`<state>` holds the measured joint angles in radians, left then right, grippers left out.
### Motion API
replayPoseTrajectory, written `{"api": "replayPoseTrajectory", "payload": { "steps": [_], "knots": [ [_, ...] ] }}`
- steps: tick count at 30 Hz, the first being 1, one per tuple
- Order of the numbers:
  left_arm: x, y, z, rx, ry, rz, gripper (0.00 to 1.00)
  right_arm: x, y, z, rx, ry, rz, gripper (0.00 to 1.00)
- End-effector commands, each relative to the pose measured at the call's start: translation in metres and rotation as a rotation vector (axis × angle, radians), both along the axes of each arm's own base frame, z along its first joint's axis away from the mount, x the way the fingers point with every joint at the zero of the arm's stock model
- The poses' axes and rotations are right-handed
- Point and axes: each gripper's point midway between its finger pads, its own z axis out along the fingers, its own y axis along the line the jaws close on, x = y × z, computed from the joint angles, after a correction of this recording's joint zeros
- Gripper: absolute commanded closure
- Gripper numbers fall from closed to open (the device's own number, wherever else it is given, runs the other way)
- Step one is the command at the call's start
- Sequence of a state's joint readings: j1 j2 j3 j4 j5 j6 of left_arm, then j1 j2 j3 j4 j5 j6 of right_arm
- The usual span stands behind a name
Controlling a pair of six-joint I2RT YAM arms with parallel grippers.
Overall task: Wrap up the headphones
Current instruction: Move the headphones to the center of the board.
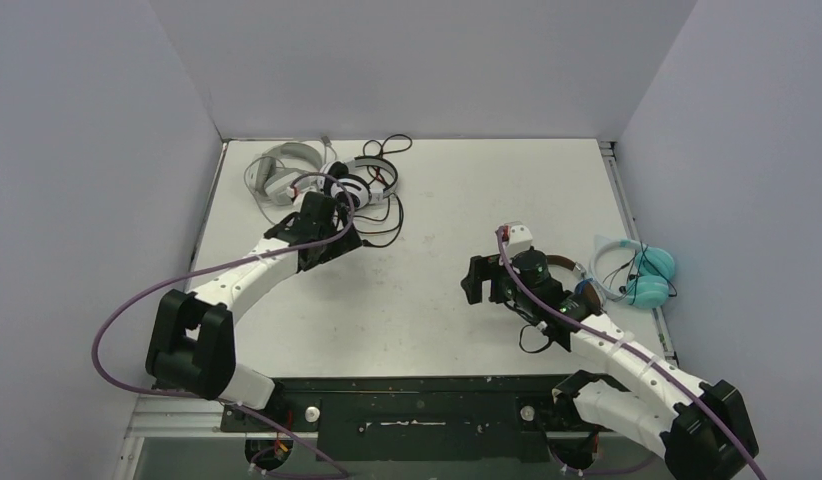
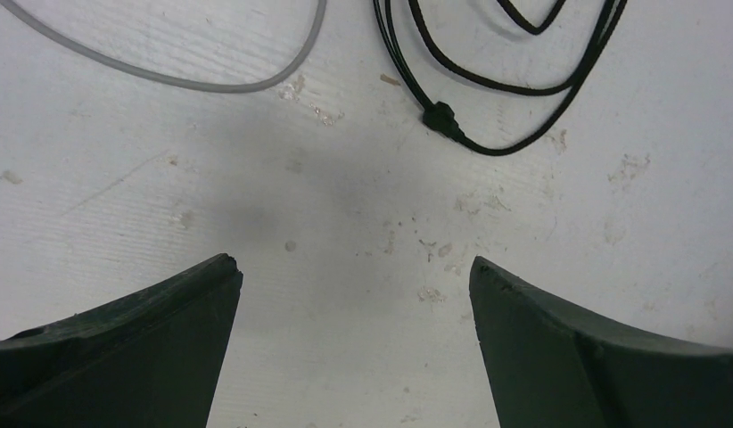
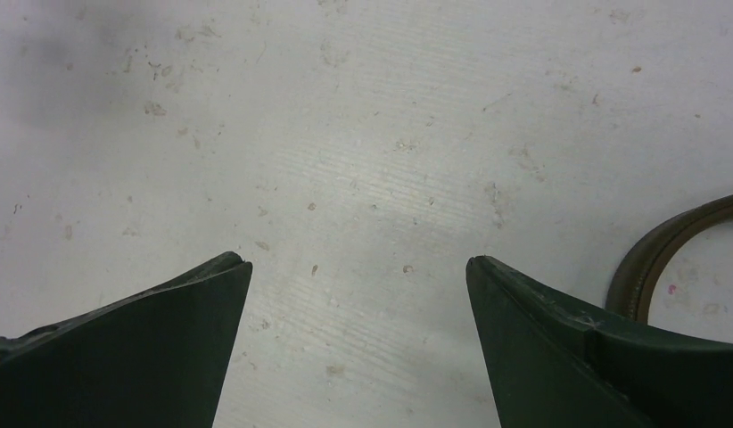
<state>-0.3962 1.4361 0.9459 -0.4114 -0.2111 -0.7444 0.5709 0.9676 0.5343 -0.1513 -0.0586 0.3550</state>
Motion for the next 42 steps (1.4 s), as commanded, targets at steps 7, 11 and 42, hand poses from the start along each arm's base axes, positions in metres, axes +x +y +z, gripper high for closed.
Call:
{"api": "replayPoseTrajectory", "payload": {
  "steps": [7, 11, 42],
  "knots": [
    [0.062, 0.034, 0.052, 0.052, -0.107, 0.165, 0.03, 0.004, 0.002, 0.025, 0.113, -0.126, -0.038, 0.05],
    [0.085, 0.057, 0.071, 0.041, -0.143, 0.211, 0.03, 0.003, 0.003, 0.021, 0.122, -0.121, -0.036, 0.06],
    [0.228, -0.002, 0.087, 0.268, -0.264, -0.391, 0.03, -0.013, 0.034, 0.037, 0.232, -0.149, 0.157, 0.06]
  ]
}}
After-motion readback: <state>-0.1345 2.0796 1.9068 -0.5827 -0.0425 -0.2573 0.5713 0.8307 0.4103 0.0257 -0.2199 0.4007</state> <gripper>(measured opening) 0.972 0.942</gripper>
